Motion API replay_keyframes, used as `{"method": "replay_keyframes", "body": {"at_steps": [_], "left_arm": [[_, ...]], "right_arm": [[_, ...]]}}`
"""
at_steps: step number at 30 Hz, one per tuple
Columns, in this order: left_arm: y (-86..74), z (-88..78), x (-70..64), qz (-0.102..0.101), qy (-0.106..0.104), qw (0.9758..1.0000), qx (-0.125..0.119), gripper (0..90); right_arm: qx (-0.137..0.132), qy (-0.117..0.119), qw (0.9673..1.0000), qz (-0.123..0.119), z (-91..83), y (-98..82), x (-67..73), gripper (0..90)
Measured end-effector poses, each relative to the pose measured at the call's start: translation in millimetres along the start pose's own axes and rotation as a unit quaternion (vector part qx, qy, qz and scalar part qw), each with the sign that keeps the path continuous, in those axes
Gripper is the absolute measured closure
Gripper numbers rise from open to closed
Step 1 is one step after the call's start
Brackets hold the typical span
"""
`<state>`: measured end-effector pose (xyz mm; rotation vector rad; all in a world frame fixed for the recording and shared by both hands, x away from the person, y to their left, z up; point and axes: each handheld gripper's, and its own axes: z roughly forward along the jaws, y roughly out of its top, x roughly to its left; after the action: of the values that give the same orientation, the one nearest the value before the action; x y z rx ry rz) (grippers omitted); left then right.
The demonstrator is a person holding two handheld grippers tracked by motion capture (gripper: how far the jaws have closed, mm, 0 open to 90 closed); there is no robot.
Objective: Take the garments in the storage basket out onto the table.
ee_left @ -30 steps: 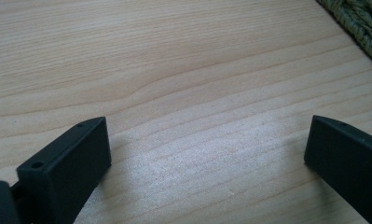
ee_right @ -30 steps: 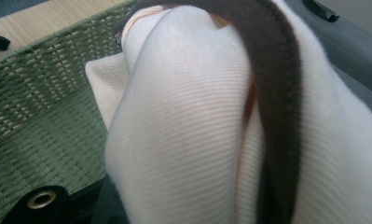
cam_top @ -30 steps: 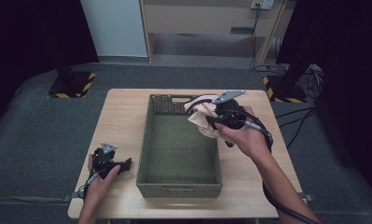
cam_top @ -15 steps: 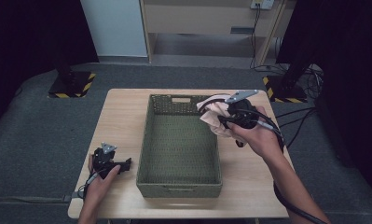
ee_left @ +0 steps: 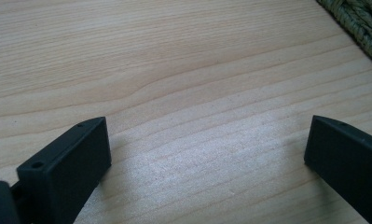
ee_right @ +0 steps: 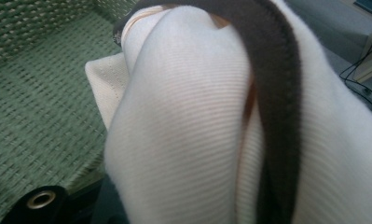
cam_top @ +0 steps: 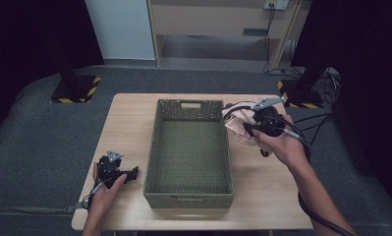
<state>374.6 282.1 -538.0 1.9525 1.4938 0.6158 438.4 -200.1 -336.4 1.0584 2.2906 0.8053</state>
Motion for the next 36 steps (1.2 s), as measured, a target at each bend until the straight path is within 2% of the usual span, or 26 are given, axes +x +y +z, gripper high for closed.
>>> {"method": "replay_keyframes", "body": {"at_steps": [18,27,36], "left_arm": [[0.0,0.0,0.0,0.0,0.0,1.0,0.0,0.0],[0.0,0.0,0.0,0.0,0.0,1.0,0.0,0.0],[0.0,0.0,0.0,0.0,0.0,1.0,0.0,0.0]], "right_arm": [[0.025,-0.017,0.9992,0.027,26.0,-20.7,-25.5,58.1],[0.045,-0.017,0.9981,0.04,52.4,-35.2,-30.4,57.9],[0.054,-0.021,0.9973,0.045,65.9,-47.0,-37.8,57.7]]}}
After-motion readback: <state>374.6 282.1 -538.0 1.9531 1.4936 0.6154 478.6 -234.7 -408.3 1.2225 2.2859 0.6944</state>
